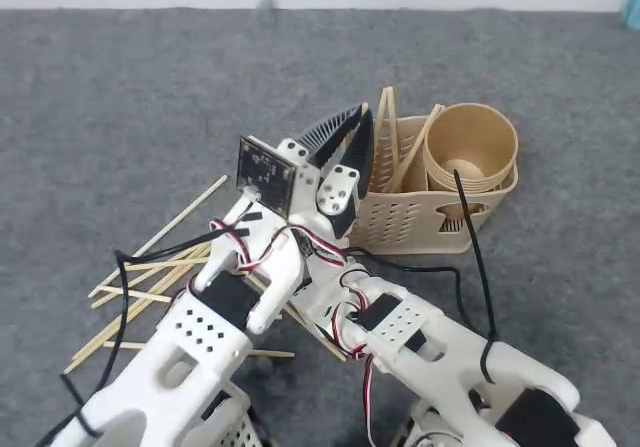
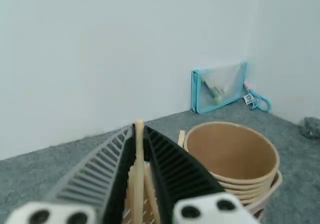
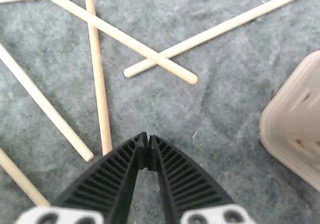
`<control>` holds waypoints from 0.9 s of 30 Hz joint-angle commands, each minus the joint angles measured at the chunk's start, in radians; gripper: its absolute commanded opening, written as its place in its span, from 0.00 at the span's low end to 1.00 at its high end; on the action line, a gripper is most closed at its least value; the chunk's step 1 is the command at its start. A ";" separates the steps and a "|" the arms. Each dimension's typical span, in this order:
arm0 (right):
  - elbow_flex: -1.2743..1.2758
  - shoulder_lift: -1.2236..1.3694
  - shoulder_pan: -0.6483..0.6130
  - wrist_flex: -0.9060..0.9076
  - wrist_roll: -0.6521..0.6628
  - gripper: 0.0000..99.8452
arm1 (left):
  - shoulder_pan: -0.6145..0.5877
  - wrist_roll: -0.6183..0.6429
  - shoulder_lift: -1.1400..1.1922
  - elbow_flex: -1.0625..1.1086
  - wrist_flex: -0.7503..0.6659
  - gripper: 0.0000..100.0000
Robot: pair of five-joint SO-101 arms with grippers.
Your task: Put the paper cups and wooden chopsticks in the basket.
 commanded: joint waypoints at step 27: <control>-0.066 -0.004 0.016 0.004 0.011 0.01 | -0.763 0.012 -0.423 -0.309 0.818 0.16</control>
